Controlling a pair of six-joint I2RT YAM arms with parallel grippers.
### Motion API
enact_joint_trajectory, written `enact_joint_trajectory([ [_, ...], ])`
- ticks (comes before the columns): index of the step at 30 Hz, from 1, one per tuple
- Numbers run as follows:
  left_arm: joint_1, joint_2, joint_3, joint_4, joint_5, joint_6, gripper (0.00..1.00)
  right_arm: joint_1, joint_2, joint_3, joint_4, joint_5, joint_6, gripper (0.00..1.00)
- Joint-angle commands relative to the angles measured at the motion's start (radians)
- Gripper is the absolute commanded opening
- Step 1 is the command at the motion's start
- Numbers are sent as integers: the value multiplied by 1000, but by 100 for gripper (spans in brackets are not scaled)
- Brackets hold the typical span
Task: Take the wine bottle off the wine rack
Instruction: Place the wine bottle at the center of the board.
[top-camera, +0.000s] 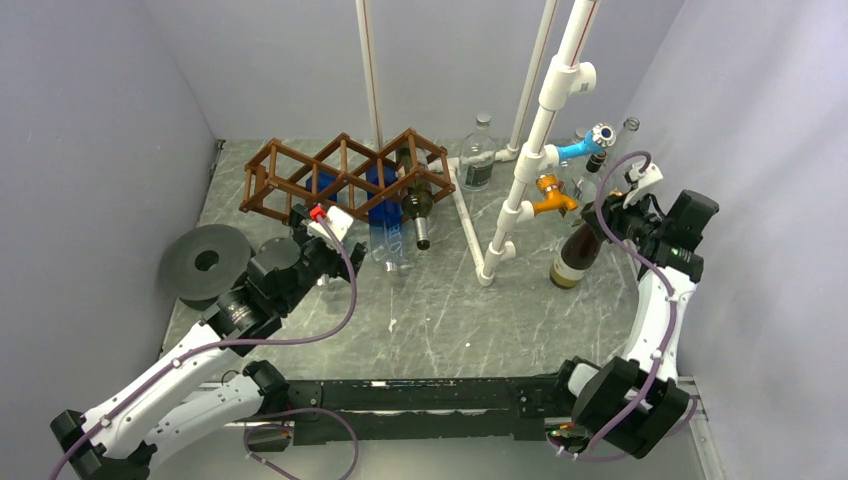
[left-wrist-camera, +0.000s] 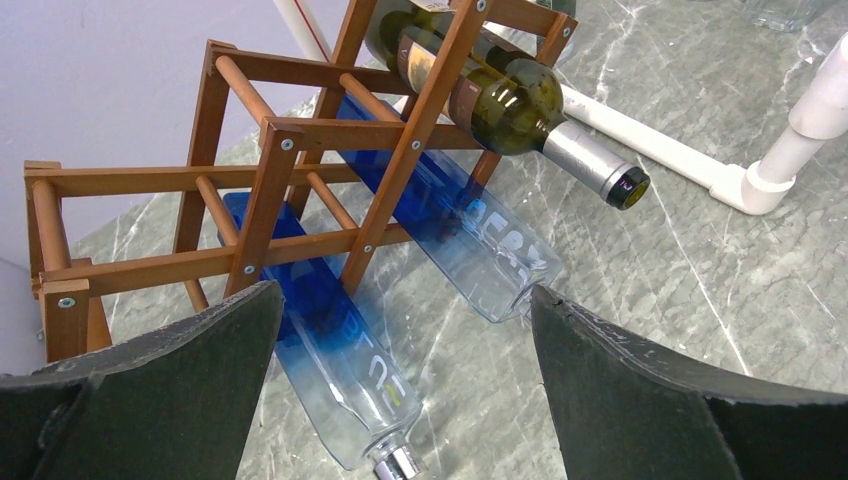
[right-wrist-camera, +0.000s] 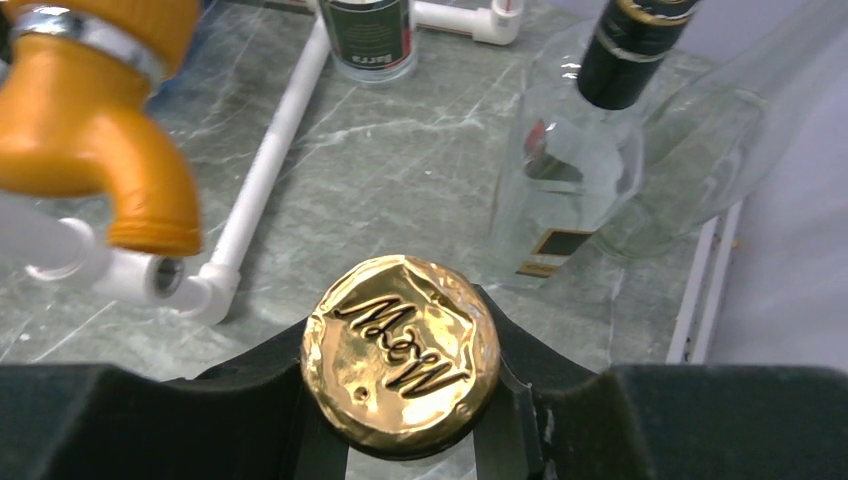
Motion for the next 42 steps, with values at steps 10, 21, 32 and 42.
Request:
enact_joint_trajectory([
  [10, 11, 0, -4, 44, -11, 15, 99, -11, 134, 153, 329, 17, 98, 4],
  [21, 13, 0, -7, 45, -11, 15, 99, -12, 166, 119, 305, -24, 57, 15],
  [32, 16, 0, -8, 45, -18, 15, 99, -12, 105, 45, 280, -68, 34, 53],
  [42, 15, -10, -8, 44, -18, 14, 100, -12, 51, 47, 241, -22, 54, 80],
])
